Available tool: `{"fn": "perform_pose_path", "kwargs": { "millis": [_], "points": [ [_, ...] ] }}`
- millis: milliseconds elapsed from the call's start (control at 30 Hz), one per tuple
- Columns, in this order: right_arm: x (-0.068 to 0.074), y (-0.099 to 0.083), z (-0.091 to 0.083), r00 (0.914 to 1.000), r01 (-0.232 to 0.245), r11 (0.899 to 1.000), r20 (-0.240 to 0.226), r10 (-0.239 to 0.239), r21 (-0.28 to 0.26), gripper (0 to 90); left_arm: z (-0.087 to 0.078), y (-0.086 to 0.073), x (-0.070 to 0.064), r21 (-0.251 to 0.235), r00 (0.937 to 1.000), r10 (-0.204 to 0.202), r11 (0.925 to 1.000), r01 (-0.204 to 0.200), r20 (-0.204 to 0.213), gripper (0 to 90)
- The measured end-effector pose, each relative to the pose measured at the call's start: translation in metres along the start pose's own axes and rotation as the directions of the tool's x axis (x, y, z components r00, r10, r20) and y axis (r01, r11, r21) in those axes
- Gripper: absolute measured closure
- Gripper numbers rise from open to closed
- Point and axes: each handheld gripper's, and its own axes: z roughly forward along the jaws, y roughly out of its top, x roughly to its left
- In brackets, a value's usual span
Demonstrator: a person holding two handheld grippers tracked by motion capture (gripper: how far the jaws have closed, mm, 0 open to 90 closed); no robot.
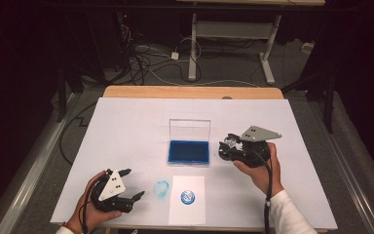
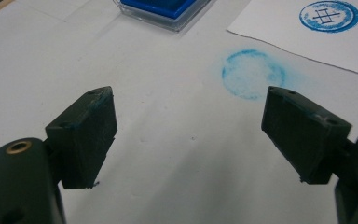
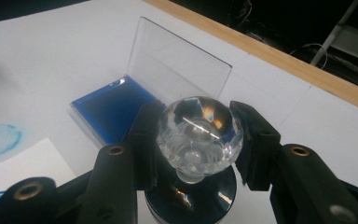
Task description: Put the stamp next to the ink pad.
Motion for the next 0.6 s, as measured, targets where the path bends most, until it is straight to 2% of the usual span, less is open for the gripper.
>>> {"fn": "perform_pose_path", "kwargs": {
  "millis": [600],
  "points": [
    [-0.013, -0.006, 0.039, 0.9994, -0.030, 0.996, 0.020, 0.029, 0.084, 56.7, 0.001, 0.000, 0.001, 0.004, 1.0000, -0.005, 1.0000, 0.005, 0.001, 17.6]
  ]
}}
